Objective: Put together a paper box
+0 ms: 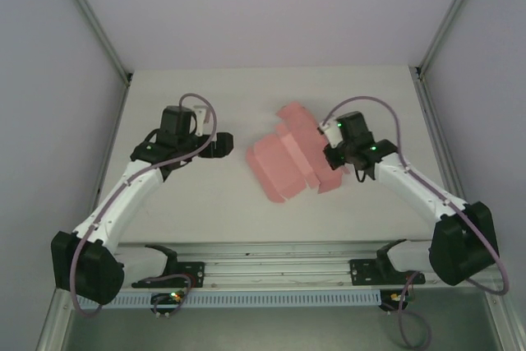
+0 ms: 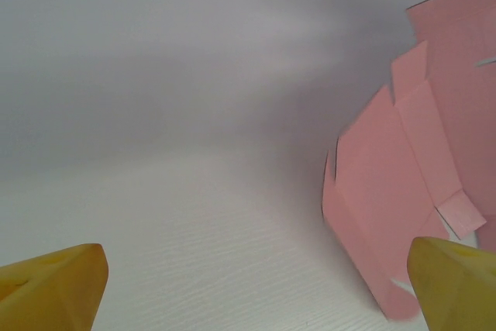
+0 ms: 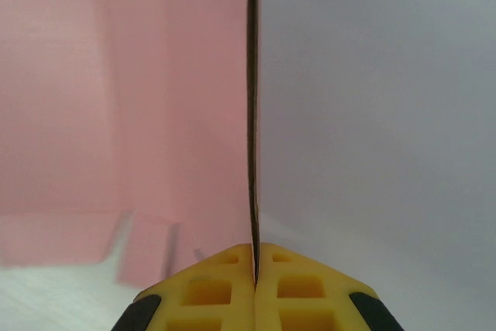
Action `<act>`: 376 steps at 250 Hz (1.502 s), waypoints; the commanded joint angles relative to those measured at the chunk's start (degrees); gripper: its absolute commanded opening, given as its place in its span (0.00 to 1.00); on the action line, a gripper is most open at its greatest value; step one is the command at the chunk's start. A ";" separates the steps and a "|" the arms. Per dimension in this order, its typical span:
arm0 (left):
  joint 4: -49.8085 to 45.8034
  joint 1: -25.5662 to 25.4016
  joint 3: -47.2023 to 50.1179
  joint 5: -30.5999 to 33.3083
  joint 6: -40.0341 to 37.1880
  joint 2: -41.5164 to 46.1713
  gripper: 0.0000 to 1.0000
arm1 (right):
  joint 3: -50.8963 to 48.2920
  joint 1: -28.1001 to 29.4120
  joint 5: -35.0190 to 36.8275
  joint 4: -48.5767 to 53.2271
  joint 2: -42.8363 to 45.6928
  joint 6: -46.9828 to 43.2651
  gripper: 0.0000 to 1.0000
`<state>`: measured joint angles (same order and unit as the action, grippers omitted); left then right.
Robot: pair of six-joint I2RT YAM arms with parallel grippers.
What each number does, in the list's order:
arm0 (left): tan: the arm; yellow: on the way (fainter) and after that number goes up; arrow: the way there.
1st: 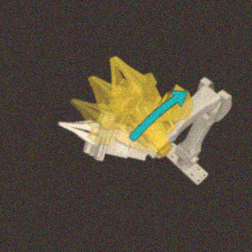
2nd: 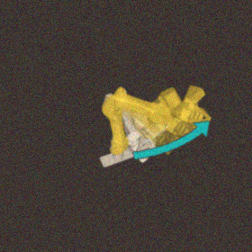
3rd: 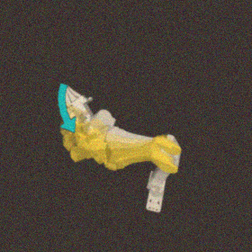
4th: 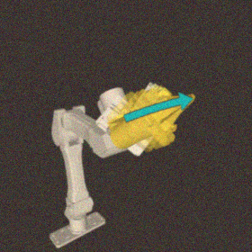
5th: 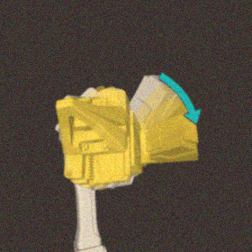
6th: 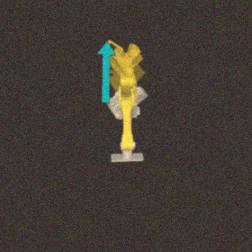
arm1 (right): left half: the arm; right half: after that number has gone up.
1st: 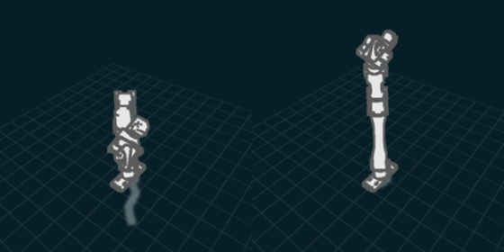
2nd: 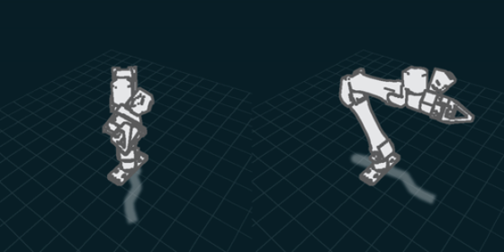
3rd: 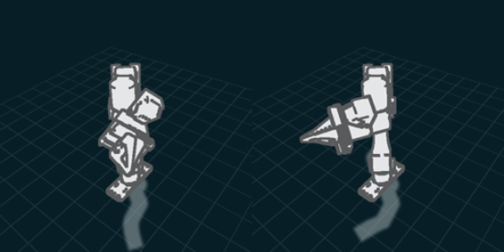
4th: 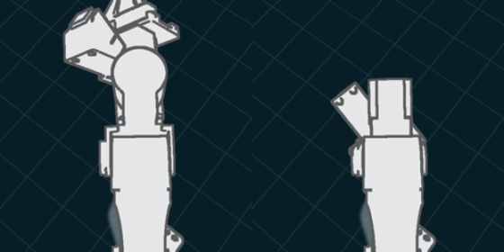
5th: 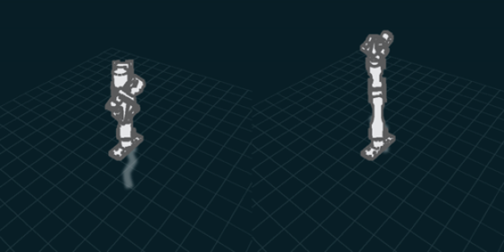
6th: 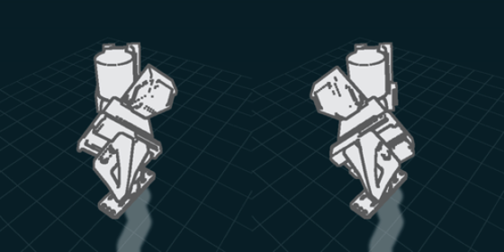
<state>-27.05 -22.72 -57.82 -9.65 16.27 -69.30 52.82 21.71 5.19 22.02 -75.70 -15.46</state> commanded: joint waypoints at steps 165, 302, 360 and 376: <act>3.43 1.13 -12.77 -7.70 2.26 -15.43 1.00 | -2.68 13.58 24.19 -33.37 -7.98 -43.87 0.00; 5.60 1.62 -11.34 -13.26 0.80 -18.35 1.00 | -5.61 18.28 27.65 -43.19 -14.73 -45.10 0.00; 5.64 0.00 -14.34 -15.86 -0.78 -23.52 1.00 | -2.51 17.49 23.07 -35.77 -11.89 -42.11 0.00; 4.21 -0.29 -15.16 -15.49 -0.95 -24.30 1.00 | -1.72 17.03 22.89 -33.92 -11.87 -41.35 0.00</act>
<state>-21.91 -22.50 -69.82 -23.20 17.26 -92.82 48.73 39.44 30.02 -15.92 -89.52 -59.61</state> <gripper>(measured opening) 0.997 0.039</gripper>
